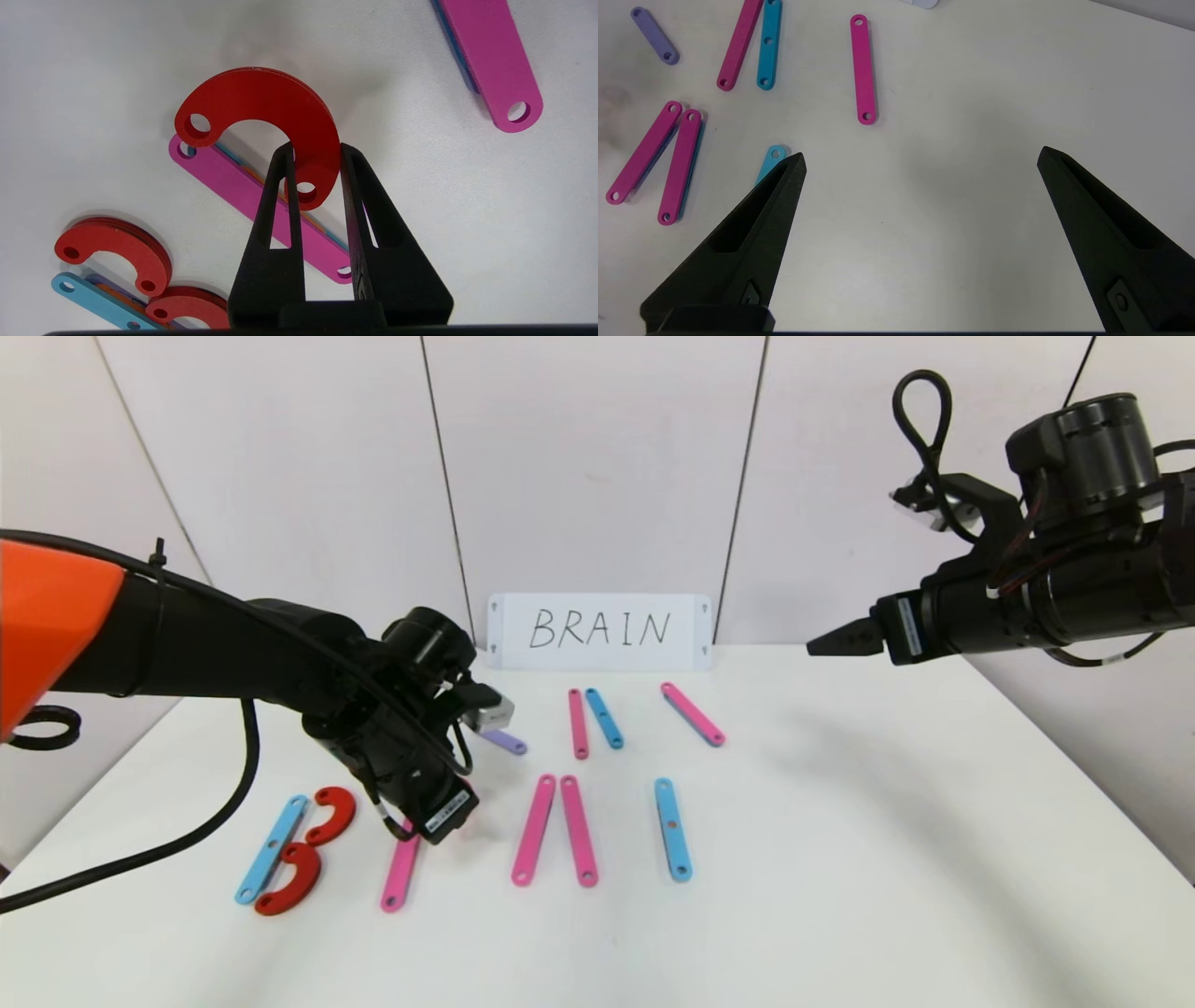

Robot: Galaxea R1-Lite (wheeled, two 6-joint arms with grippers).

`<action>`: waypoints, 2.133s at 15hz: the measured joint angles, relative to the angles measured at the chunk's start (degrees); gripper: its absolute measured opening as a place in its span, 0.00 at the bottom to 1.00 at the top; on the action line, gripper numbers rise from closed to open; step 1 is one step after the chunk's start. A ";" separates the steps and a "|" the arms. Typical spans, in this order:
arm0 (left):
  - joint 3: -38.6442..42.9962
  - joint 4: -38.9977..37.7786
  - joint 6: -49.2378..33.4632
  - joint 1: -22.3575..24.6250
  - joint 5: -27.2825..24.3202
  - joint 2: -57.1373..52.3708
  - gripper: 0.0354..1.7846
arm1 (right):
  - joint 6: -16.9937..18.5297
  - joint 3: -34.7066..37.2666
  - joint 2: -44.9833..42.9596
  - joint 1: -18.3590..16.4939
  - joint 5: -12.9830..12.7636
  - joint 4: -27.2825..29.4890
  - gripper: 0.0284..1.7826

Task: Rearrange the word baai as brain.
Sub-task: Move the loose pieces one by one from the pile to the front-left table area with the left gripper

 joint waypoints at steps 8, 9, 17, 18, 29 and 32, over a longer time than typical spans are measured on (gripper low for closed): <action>0.52 1.16 3.58 -0.22 0.16 0.66 0.15 | 0.05 -1.01 -0.94 -2.65 3.79 0.67 0.97; 0.59 1.16 3.61 -0.20 0.17 0.74 0.15 | 0.05 -1.12 -0.89 -2.85 4.11 0.66 0.97; 0.30 0.61 4.41 0.41 0.28 2.15 0.15 | 0.09 -1.23 -0.48 -3.15 4.21 0.61 0.97; 0.30 0.63 4.41 0.44 0.27 2.32 0.15 | 0.06 -1.23 -0.44 -3.15 4.13 0.61 0.97; 0.00 -0.09 4.41 0.59 0.33 3.80 0.15 | 0.00 -1.21 -0.09 -3.01 3.68 0.61 0.97; -0.05 -0.74 4.46 0.59 0.38 3.94 0.15 | 0.00 -1.15 -0.09 -2.99 3.68 0.59 0.97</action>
